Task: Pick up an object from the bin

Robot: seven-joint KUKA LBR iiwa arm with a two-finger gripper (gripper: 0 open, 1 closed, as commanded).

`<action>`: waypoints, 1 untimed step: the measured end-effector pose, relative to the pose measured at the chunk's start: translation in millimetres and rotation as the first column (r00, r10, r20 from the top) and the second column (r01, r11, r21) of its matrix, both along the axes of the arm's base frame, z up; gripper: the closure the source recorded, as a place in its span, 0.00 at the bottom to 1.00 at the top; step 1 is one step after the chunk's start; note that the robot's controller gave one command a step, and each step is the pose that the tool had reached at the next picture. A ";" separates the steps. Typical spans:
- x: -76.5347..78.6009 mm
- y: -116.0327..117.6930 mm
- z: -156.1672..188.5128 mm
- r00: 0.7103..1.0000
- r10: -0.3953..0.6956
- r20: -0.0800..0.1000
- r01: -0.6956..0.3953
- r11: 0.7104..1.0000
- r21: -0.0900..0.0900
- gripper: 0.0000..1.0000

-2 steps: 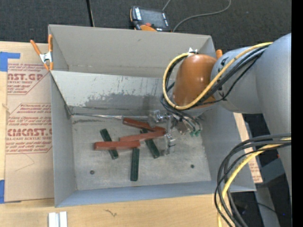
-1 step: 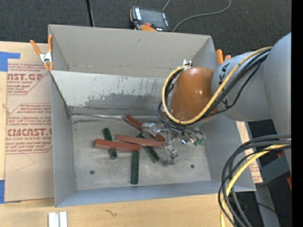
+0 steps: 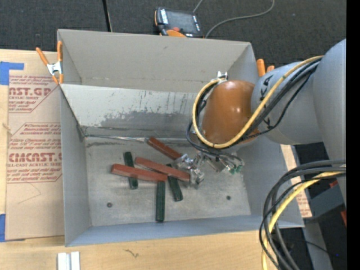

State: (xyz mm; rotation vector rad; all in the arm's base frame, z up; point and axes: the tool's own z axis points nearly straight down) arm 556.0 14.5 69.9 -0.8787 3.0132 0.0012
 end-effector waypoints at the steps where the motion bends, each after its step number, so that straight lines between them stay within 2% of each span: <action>1: 33.3 50.1 0.5 0.948 0.319 0.003 -0.319 0.948 0.000 1.00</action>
Offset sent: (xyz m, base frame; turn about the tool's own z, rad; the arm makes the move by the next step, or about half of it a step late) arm 0.0324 0.0475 0.0001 -0.3239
